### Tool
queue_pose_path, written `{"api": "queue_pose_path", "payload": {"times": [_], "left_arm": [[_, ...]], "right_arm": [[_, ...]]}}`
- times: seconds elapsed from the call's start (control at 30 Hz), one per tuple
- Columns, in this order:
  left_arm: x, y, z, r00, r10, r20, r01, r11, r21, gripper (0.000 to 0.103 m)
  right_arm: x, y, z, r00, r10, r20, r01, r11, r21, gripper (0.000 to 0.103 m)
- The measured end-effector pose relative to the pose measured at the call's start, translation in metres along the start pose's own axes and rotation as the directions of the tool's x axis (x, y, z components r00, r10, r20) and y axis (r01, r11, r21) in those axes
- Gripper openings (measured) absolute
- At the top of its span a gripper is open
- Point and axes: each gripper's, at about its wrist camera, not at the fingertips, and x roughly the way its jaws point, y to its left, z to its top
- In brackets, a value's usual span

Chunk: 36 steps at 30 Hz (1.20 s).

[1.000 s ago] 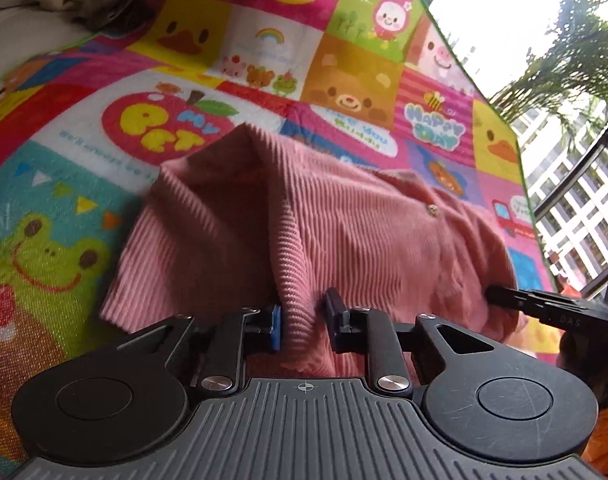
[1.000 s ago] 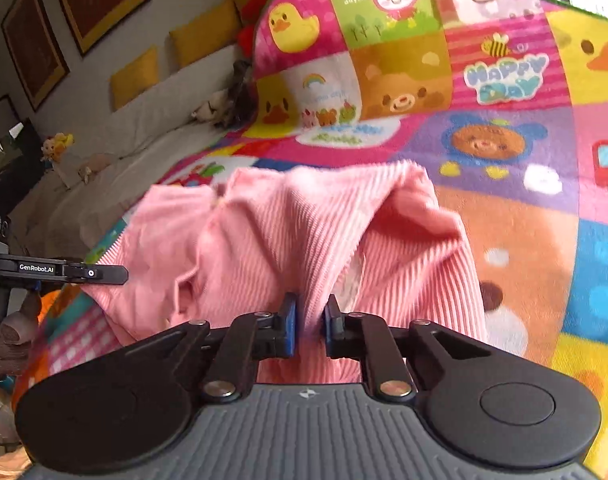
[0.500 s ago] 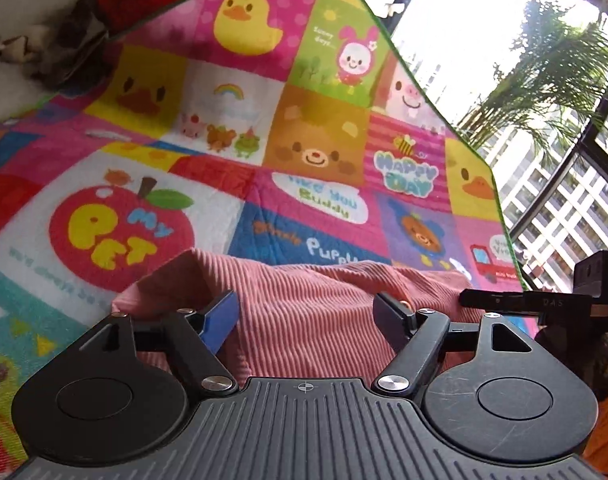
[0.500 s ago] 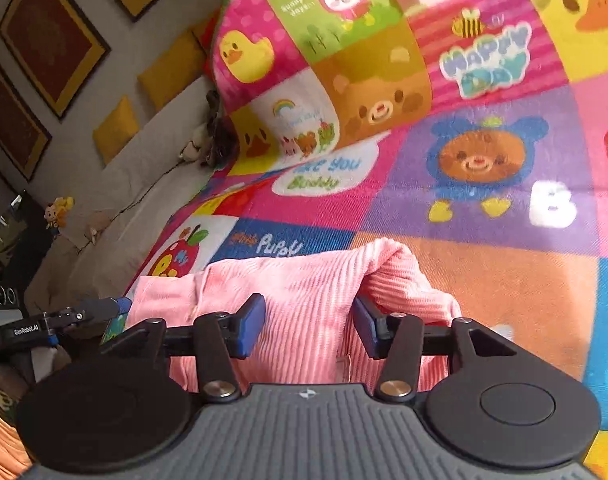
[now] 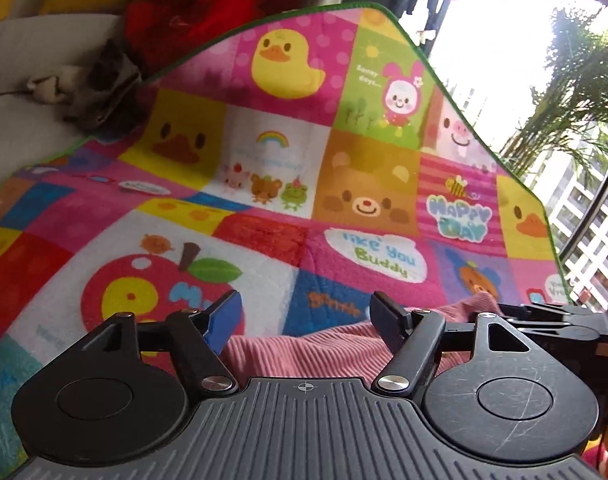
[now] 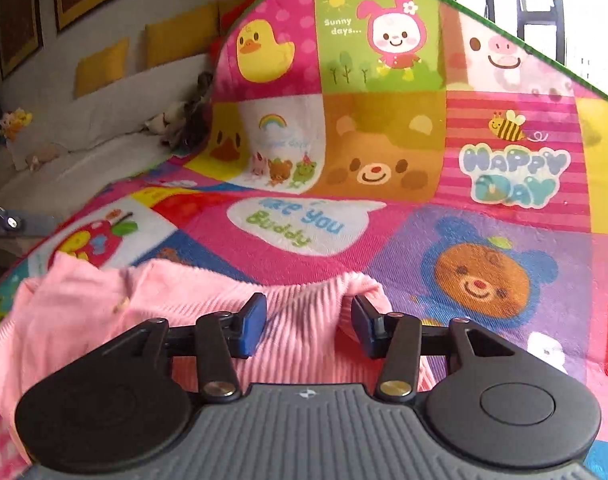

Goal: Fold clothes

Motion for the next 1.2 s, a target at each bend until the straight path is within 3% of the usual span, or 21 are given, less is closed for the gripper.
{"api": "queue_pose_path", "payload": {"times": [0.07,0.17,0.23,0.33,0.43,0.5,0.6,0.7,1.1,1.2], "left_arm": [[-0.006,-0.014,-0.008,0.998,-0.067,-0.005,0.067,0.998,0.020,0.083],[0.015,-0.039,-0.026,0.987,-0.132,-0.088,0.139,0.987,0.078,0.089],[0.035,-0.046,-0.041,0.985,-0.094,-0.143,0.108,0.990,0.095,0.089],[0.045,-0.047,-0.055,0.989,-0.058,-0.139,0.076,0.988,0.131,0.092],[0.044,-0.044,-0.057,0.988,-0.066,-0.139,0.084,0.988,0.127,0.093],[0.044,-0.043,-0.057,0.988,-0.071,-0.136,0.088,0.989,0.123,0.093],[0.043,-0.043,-0.059,0.990,-0.072,-0.122,0.087,0.988,0.126,0.093],[0.042,-0.043,-0.061,0.991,-0.068,-0.115,0.083,0.988,0.132,0.093],[-0.009,-0.052,-0.082,0.999,-0.023,-0.041,0.027,0.997,0.078,0.096],[-0.016,-0.052,-0.087,0.999,-0.010,-0.045,0.013,0.997,0.070,0.097]], "right_arm": [[-0.002,-0.003,-0.007,1.000,-0.011,-0.008,0.011,1.000,0.007,0.054],[-0.006,-0.005,-0.006,1.000,-0.028,-0.003,0.028,0.999,0.031,0.057],[-0.010,-0.001,-0.005,0.998,-0.056,0.007,0.056,0.998,0.018,0.060],[-0.025,0.005,-0.003,0.997,-0.069,0.041,0.069,0.998,-0.005,0.061],[-0.045,0.015,0.001,0.995,-0.030,0.100,0.032,0.999,-0.027,0.064],[-0.050,0.023,0.001,0.992,0.022,0.123,-0.020,1.000,-0.016,0.072],[-0.043,0.031,-0.010,0.991,0.081,0.106,-0.086,0.995,0.044,0.075],[-0.024,0.034,-0.029,0.995,0.083,0.050,-0.088,0.990,0.108,0.075],[-0.022,0.028,-0.046,0.989,0.116,0.087,-0.128,0.981,0.145,0.081],[-0.026,0.030,-0.046,0.992,0.085,0.096,-0.098,0.984,0.147,0.081]]}}
